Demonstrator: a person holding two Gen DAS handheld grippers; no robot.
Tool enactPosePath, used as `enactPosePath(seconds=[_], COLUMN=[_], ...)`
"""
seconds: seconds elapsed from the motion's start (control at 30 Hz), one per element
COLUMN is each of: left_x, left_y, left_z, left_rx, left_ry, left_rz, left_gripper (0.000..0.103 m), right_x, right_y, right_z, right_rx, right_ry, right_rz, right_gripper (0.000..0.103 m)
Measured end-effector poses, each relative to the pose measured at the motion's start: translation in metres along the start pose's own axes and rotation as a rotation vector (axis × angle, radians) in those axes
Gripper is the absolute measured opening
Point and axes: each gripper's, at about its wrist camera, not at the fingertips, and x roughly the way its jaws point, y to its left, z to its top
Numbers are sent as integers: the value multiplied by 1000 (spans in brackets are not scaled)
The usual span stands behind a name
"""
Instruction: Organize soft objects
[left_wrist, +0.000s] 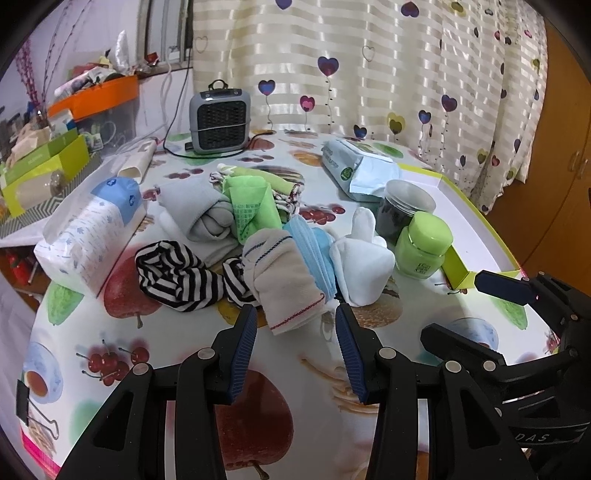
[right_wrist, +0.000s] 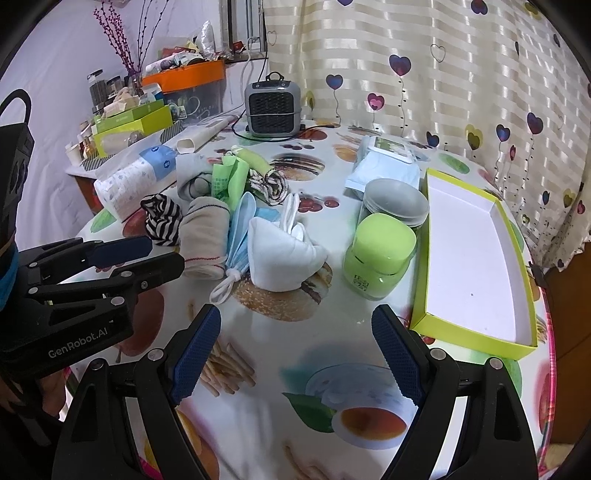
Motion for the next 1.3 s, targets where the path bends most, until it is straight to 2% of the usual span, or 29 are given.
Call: enactPosePath(seconds=[1.07,1.3], left_x=[9,11], left_y=[5,18], left_z=[1,6], left_rx=[-14,-34], left_ry=[12,8], left_rz=[-36,-29], left_gripper=[43,43], right_x=[7,15], right_y=[4,7], right_z=[1,9], right_rx=[0,-6], right_ry=[10,17], right_rz=[8,20], right_gripper=[84,84])
